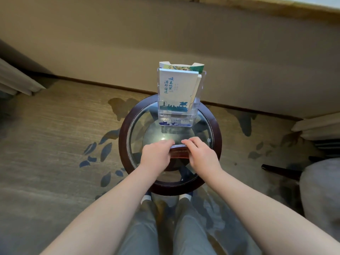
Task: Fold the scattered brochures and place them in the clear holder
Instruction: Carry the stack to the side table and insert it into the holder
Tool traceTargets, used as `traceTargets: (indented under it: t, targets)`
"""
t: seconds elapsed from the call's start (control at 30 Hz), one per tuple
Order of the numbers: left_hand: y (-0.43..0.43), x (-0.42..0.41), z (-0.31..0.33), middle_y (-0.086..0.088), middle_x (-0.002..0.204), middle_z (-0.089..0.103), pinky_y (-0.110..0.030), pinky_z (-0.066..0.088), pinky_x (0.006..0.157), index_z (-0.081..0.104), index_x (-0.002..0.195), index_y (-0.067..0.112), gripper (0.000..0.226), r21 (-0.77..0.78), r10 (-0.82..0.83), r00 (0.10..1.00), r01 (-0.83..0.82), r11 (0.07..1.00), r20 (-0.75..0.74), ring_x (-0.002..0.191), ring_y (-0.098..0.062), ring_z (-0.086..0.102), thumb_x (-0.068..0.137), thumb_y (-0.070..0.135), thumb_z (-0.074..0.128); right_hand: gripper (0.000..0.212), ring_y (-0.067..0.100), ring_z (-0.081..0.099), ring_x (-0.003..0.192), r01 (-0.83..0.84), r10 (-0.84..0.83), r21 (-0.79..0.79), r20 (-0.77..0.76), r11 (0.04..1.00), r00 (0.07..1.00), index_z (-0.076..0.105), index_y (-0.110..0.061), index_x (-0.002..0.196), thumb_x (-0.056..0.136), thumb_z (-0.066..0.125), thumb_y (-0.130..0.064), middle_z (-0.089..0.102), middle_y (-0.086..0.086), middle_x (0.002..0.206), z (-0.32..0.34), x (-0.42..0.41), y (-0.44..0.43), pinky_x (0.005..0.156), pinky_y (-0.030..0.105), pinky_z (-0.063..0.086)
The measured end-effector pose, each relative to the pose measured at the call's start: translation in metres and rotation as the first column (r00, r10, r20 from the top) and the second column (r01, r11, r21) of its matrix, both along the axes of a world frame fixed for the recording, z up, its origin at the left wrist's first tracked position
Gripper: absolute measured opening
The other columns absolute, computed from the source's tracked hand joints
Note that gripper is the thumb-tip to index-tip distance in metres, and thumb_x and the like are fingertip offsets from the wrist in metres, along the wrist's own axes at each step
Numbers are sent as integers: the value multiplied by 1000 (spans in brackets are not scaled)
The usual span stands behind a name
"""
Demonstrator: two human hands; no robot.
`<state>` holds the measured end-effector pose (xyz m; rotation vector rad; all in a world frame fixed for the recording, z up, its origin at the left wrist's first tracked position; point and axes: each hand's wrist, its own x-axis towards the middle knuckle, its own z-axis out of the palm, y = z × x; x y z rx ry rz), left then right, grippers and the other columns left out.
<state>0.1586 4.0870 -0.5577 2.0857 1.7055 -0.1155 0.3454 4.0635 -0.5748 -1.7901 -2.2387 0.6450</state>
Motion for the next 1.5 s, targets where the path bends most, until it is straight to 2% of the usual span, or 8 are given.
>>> traceTargets:
  t: [0.13,0.37,0.53,0.67,1.1,1.23,1.33,1.5]
  targets:
    - [10,0,13,3,101,58,-33,36,57,52,114,24,31,58,-172,977,180,982,-125,89,-25,65,87,10,61,40,30,67,82,-131,135,-34,278,991,951,63,-15,126,87,68,-11,68,4,101,23,-13,13,67,39,51]
    - [65,-4,63,-3,99,66,-34,49,58,63,116,20,44,308,-219,963,258,916,-157,82,-24,67,77,16,81,38,29,68,99,-154,114,112,304,982,946,60,-11,133,96,64,-17,69,9,116,79,-20,67,86,40,54]
    - [106,3,95,-6,91,64,-34,38,57,64,108,16,35,405,-211,964,259,877,-160,74,-28,60,77,7,78,39,29,59,90,-64,23,164,243,984,970,60,-9,125,88,73,-7,63,12,109,106,-19,107,64,37,55]
    - [120,11,97,-6,96,63,-34,36,61,63,117,17,38,403,-204,966,252,880,-159,78,-28,60,82,6,72,41,25,54,87,-30,-13,163,252,986,968,59,-10,125,88,74,-9,62,12,109,103,-18,123,67,35,54]
    - [143,11,93,-4,75,57,-27,21,47,68,90,16,43,486,-140,982,185,854,-127,60,-25,51,55,-3,83,27,29,50,85,-3,-42,196,222,981,974,61,-10,122,96,58,-11,61,12,106,101,-16,146,68,42,49]
    - [143,10,94,-4,74,55,-26,18,46,67,89,16,42,518,-157,983,184,835,-96,59,-24,47,55,-6,78,20,31,49,78,-19,-37,297,180,955,983,66,-8,107,89,60,-12,62,13,95,104,-8,150,62,41,42]
    - [142,14,94,-5,77,58,-27,19,46,68,92,14,38,469,-157,984,176,865,-81,62,-26,51,61,-6,78,23,31,51,83,2,-41,222,169,975,985,66,-9,114,93,58,-14,61,13,100,102,-9,150,67,45,46]
    - [150,12,112,-4,81,58,-22,6,51,66,94,16,25,562,-200,979,190,805,-45,67,-26,53,76,11,48,25,28,54,86,100,-80,385,-66,918,995,70,-8,109,91,54,-14,59,12,98,108,-3,152,67,40,49]
